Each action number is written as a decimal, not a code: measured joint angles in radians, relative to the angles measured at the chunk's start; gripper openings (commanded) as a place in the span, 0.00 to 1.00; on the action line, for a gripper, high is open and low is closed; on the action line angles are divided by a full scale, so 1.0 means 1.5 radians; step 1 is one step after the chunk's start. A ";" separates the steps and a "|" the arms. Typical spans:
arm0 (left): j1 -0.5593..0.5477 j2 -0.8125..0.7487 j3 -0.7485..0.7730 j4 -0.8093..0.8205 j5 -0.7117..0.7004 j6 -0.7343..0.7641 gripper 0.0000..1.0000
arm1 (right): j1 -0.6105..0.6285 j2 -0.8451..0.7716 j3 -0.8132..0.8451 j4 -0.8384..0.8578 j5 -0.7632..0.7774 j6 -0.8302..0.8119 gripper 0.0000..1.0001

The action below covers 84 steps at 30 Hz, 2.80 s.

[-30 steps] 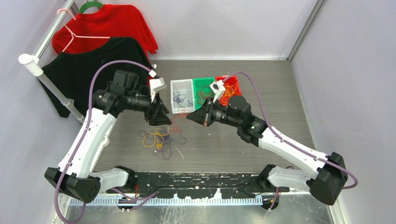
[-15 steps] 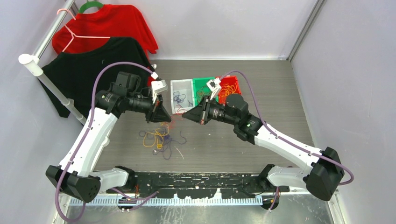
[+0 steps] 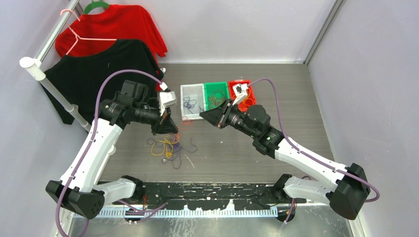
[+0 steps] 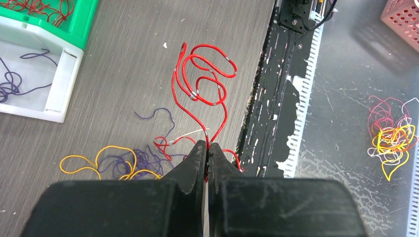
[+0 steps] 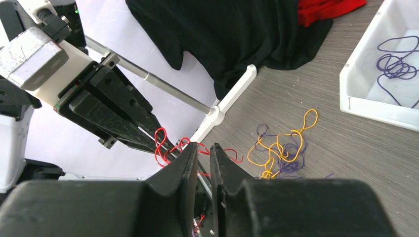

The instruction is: Untangle the cables

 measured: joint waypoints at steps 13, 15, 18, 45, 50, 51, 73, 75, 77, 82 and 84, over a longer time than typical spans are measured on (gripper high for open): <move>0.000 0.000 -0.001 0.000 -0.007 -0.007 0.00 | 0.039 0.024 -0.030 0.079 -0.046 0.025 0.52; 0.000 0.000 -0.001 0.002 -0.008 -0.014 0.00 | 0.059 0.041 -0.030 0.096 -0.046 0.027 0.46; 0.000 0.000 -0.001 0.002 -0.008 -0.021 0.00 | 0.084 0.079 -0.030 0.116 -0.042 0.034 0.37; 0.004 -0.017 0.029 -0.001 0.000 -0.071 0.74 | 0.095 0.060 0.017 0.058 0.015 -0.042 0.01; 0.014 -0.017 0.046 0.047 0.004 -0.124 0.71 | 0.095 0.058 0.089 -0.041 -0.034 -0.106 0.01; 0.014 -0.017 0.046 0.058 0.003 -0.132 0.70 | 0.095 0.058 0.100 -0.056 -0.043 -0.114 0.01; 0.014 -0.047 0.026 0.168 -0.162 -0.167 0.00 | 0.106 0.087 0.152 -0.159 -0.091 -0.157 0.01; 0.014 -0.062 0.015 0.186 -0.206 -0.152 0.00 | 0.106 0.081 0.152 -0.173 -0.087 -0.159 0.01; 0.014 -0.076 0.008 0.201 -0.238 -0.136 0.00 | 0.106 0.073 0.152 -0.189 -0.076 -0.165 0.25; 0.014 -0.102 0.008 0.208 -0.256 -0.136 0.00 | 0.107 0.046 0.129 -0.184 -0.027 -0.184 0.59; 0.014 -0.104 0.008 0.208 -0.251 -0.162 0.00 | 0.109 0.041 0.115 -0.159 -0.012 -0.191 0.64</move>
